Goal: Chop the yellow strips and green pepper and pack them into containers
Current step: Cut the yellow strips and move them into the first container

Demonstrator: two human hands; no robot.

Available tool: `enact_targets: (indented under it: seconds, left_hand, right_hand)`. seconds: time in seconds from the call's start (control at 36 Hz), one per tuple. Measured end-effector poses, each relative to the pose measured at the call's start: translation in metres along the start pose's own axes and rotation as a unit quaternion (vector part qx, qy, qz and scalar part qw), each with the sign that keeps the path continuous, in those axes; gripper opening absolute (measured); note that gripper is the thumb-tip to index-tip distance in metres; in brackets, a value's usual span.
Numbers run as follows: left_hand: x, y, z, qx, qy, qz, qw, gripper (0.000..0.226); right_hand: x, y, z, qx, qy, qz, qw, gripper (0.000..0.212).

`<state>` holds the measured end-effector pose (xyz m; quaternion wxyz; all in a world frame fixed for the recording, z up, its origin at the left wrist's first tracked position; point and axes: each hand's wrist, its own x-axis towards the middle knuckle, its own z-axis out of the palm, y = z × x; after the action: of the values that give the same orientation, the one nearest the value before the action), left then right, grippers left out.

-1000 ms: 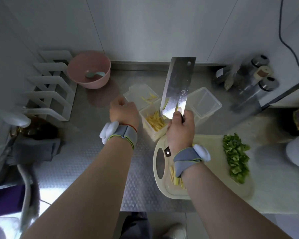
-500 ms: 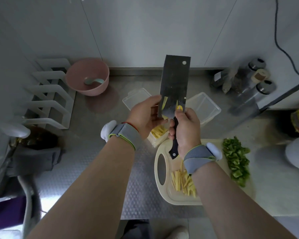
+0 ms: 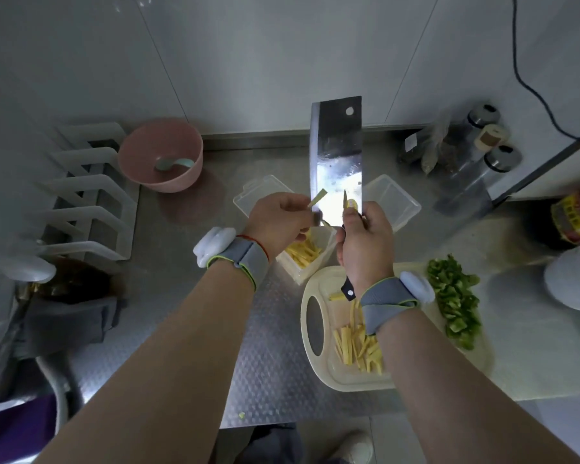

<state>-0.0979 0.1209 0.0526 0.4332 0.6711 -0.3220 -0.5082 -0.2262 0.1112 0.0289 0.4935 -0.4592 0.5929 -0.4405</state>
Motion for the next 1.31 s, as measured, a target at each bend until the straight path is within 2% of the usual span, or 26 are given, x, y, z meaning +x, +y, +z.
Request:
enact_targets:
  seconds: [0.06,0.14,0.22,0.31,0.39,0.47,0.53,0.58,0.69,0.75,0.78,0.83,0.94,1.0,1.08,1.14,1.22,1.28,1.31]
  left_hand:
    - [-0.002,0.0,0.003,-0.013,-0.013,0.004,1.0,0.023]
    - [-0.001,-0.002,0.003,-0.039,0.027,0.002,0.999,0.017]
    - [-0.001,-0.006,-0.001,-0.051,0.054,-0.007,0.997,0.008]
    - [-0.001,-0.012,-0.006,0.003,0.06,0.01,0.998,0.007]
    - [-0.005,-0.011,0.0,0.051,0.02,0.017,0.998,0.007]
    - [-0.01,-0.008,0.009,0.039,-0.014,0.005,0.999,0.042]
    - [-0.01,-0.008,0.013,0.021,-0.002,-0.005,1.0,0.052]
    - [-0.009,-0.009,0.014,0.018,0.012,-0.01,1.0,0.045]
    - [-0.009,-0.01,0.007,0.003,0.009,-0.015,1.0,0.009]
    - [-0.007,-0.012,0.002,0.113,0.033,0.018,0.993,0.007]
    - [-0.007,-0.011,0.0,0.196,0.038,0.044,0.979,0.007]
    - [-0.011,-0.008,-0.001,0.339,0.037,0.083,0.936,0.021]
    - [-0.015,-0.001,0.0,0.425,0.042,0.118,0.896,0.038]
    - [-0.013,-0.001,-0.001,0.408,0.057,0.127,0.902,0.037]
    - [-0.006,-0.005,-0.007,0.335,0.071,0.124,0.931,0.026]
    - [0.002,-0.011,-0.011,0.285,0.112,0.119,0.944,0.024]
    - [0.011,-0.02,-0.018,0.267,0.254,0.072,0.927,0.023]
    - [0.017,-0.028,-0.028,0.272,0.331,-0.065,0.901,0.052]
    - [0.018,-0.03,-0.033,0.272,0.334,-0.145,0.891,0.069]
  right_hand:
    - [-0.002,0.0,0.002,0.004,-0.012,-0.001,1.0,0.021]
    - [-0.004,0.0,0.001,0.007,-0.023,-0.006,1.0,0.023]
    - [-0.004,-0.002,-0.003,0.005,0.003,-0.001,1.0,0.024]
    - [-0.002,-0.006,-0.006,0.006,0.039,0.007,0.999,0.028]
    - [-0.002,-0.01,-0.004,-0.007,0.044,0.002,0.999,0.025]
    - [-0.005,-0.012,0.002,-0.003,0.035,-0.002,0.999,0.023]
    - [-0.007,-0.011,0.006,-0.005,0.029,-0.008,1.0,0.022]
    - [-0.008,-0.011,0.008,-0.012,0.025,-0.016,0.999,0.02]
    - [-0.007,-0.012,0.004,-0.025,0.045,-0.018,0.998,0.023]
    - [-0.005,-0.013,0.0,-0.042,0.063,-0.025,0.997,0.024]
    - [-0.005,-0.012,-0.002,-0.054,0.068,-0.033,0.996,0.024]
    - [-0.004,-0.01,-0.003,-0.082,0.069,-0.054,0.993,0.024]
    - [-0.001,-0.004,-0.001,-0.147,0.065,-0.099,0.982,0.022]
    - [-0.001,-0.003,0.001,-0.16,0.062,-0.114,0.979,0.02]
    - [0.001,-0.001,0.004,-0.174,0.058,-0.116,0.976,0.019]
    - [0.004,0.002,0.006,-0.181,0.057,-0.116,0.975,0.019]
    - [0.007,0.003,0.007,-0.189,0.064,-0.122,0.972,0.021]
    - [0.009,0.004,0.01,-0.188,0.065,-0.116,0.973,0.021]
    - [0.01,0.004,0.012,-0.187,0.064,-0.114,0.974,0.021]
